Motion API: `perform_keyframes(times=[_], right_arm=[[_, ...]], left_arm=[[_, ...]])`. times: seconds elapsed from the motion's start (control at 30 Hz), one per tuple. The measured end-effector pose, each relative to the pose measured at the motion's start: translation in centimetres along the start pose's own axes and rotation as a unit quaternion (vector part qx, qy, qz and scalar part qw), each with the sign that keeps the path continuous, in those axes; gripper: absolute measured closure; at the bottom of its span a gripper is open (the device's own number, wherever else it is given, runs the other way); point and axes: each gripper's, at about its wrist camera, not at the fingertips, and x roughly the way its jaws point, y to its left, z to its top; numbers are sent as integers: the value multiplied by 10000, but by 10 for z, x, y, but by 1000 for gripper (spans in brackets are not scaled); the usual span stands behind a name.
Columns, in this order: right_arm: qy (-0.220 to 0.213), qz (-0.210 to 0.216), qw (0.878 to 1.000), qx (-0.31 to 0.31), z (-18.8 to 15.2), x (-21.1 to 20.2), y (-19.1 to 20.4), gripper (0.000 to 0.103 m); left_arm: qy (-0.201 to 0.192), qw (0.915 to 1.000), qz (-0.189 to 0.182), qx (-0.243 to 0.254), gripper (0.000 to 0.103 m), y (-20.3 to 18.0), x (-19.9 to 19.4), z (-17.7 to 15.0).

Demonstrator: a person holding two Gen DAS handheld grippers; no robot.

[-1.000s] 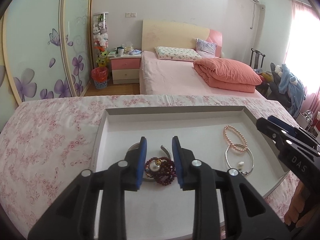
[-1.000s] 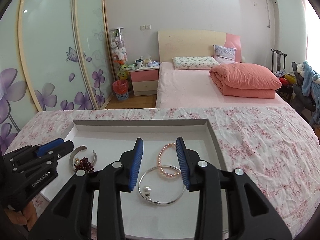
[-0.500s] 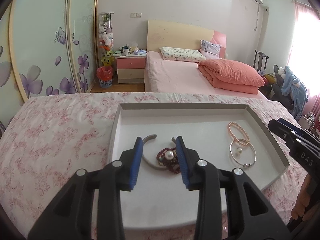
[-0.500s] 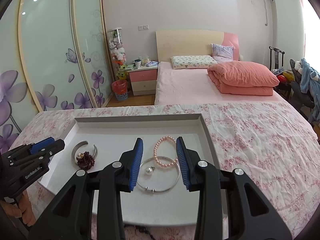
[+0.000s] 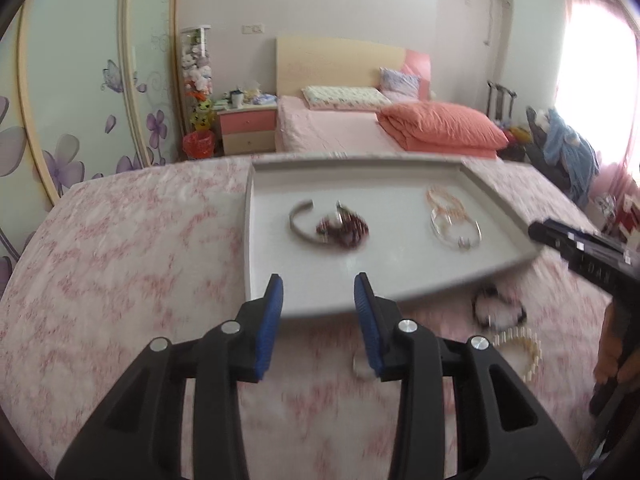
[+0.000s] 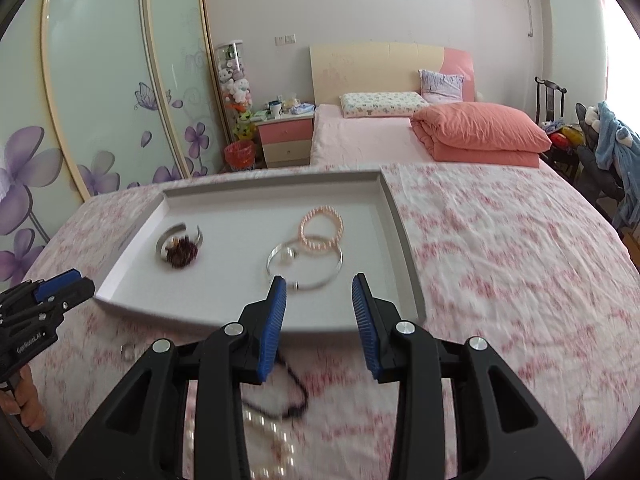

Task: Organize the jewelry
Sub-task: 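Grasp the silver ring on the bedspread with the left tool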

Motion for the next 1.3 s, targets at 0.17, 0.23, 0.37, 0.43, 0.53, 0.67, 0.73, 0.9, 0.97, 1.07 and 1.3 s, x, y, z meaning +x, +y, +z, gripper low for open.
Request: perform_keyframes(times=[0.17,0.23,0.37,0.43,0.53,0.67,0.73,0.9,0.97,1.07,1.3], right_arm=[[17,-19,10000,40,-8,-10,-3,67],[-2,-18,10000,44,-9,-13,-3,67],[-66,-7,10000,18,-7,-17,-2,67],[-96,2,9999,35,-7,-19,-2,67],[-113,12,9999,96,-7,-23,-6,67],[-87,8,9998,174,-17,-30,-13,67],[-22,11,9998,212,-24,-33,-15,67],[253,-54,9993,260,-46,-35,-21,66],[341,-68,9989,312,-52,-36,-24,66],[431,-85,9983,396,-58,-36,-27,66],[505,-36,9978,434,-61,-34,-26,66]], left_arm=[[391,9987,-161,302,66,-9,3,-25],[527,9976,-249,386,66,-13,5,-33],[692,9957,-312,530,66,-20,12,-40],[773,9950,-345,532,66,-23,17,-39],[865,9943,-327,540,66,-26,25,-38],[934,9940,-257,507,66,-29,31,-35],[942,9940,-246,506,66,-29,32,-35],[948,9937,-211,555,66,-29,33,-35],[948,9936,-202,586,66,-30,33,-36],[948,9933,-193,627,65,-30,32,-36],[935,9933,-172,658,73,-36,36,-32]])
